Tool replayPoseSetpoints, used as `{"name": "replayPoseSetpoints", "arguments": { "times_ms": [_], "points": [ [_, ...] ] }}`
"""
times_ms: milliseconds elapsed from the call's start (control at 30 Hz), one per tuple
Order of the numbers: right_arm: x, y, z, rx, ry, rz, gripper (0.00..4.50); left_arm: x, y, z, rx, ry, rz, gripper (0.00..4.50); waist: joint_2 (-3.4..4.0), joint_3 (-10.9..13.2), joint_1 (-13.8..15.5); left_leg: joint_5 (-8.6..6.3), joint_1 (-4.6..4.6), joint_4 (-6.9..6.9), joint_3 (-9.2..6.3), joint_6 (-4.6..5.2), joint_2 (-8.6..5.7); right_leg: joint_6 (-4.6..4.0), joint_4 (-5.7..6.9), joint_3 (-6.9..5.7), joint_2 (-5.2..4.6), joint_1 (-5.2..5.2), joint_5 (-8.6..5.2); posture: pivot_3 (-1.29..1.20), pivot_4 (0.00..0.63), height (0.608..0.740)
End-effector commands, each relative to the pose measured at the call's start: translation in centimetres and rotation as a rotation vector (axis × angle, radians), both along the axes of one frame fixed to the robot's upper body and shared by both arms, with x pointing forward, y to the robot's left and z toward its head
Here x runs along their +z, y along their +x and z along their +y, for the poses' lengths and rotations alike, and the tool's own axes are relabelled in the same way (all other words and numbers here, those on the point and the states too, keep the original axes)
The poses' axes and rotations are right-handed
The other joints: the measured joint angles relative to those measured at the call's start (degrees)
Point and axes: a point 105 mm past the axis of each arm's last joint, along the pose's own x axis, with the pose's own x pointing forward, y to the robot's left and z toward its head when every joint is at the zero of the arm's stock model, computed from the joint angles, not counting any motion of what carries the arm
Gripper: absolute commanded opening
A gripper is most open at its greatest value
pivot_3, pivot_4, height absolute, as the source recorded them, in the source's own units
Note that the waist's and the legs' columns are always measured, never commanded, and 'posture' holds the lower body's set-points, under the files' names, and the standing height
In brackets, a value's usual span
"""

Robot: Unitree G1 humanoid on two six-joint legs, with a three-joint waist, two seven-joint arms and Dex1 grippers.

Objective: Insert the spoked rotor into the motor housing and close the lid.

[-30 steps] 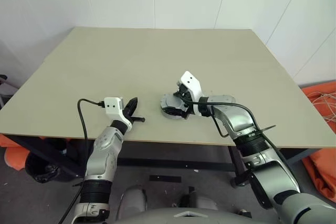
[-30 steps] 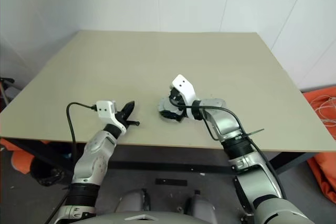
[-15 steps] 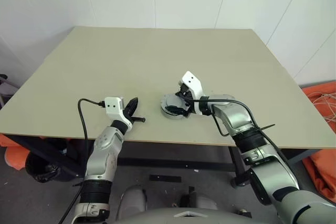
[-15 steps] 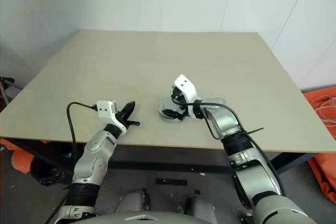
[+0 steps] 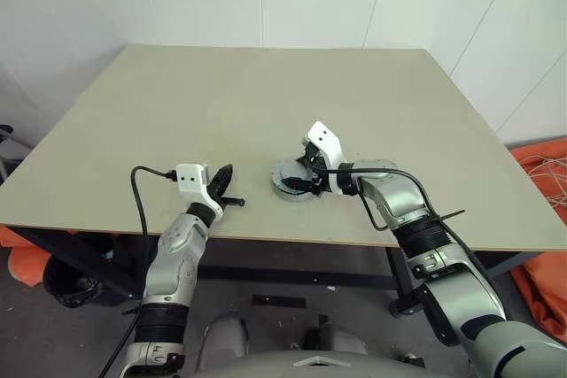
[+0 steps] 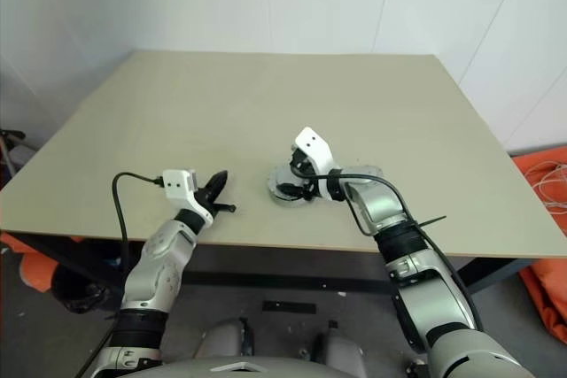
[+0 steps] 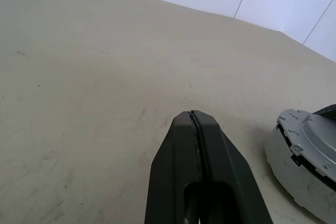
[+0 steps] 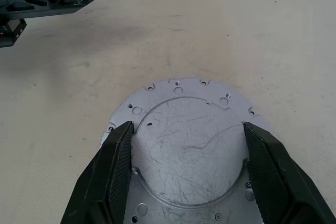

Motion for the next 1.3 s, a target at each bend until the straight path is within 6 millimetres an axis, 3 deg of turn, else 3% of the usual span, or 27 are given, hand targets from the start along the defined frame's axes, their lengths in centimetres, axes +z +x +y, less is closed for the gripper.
{"name": "replayPoseSetpoints", "arguments": {
  "times_ms": [33, 1033, 1300],
  "points": [
    [1.2, 0.4, -0.1, 0.006, 0.012, -0.049, 3.14, 1.7, 0.2, -0.1, -0.004, 0.0, -0.064, 0.0, 0.0, 0.0, 0.0, 0.0, 0.0, 0.0, 0.0, 0.0, 0.0, 0.0, 0.0, 0.0, 0.0, 0.0, 0.0, 0.0, 0.0, 0.74],
    [0.1, -0.4, 0.5, 0.047, -0.092, -0.073, 3.14, 1.8, 0.1, -0.1, -0.009, 0.0, -0.063, 0.0, 0.0, 0.0, -0.1, -0.05, 0.06, -0.07, 0.01, 0.07, 0.0, 0.05, -0.18, -0.01, 0.0, 0.09, -0.01, 0.0, 0.0, 0.74],
    [-0.5, -1.8, 0.9, 0.144, -0.17, 0.004, 3.14, 1.8, 0.2, -0.3, -0.013, -0.002, -0.062, 0.0, 0.0, 0.0, -0.1, -0.06, 0.05, -0.1, 0.01, 0.09, 0.0, 0.01, -0.21, -0.01, 0.01, 0.09, 0.02, 0.0, 0.0, 0.74]
  ]
}}
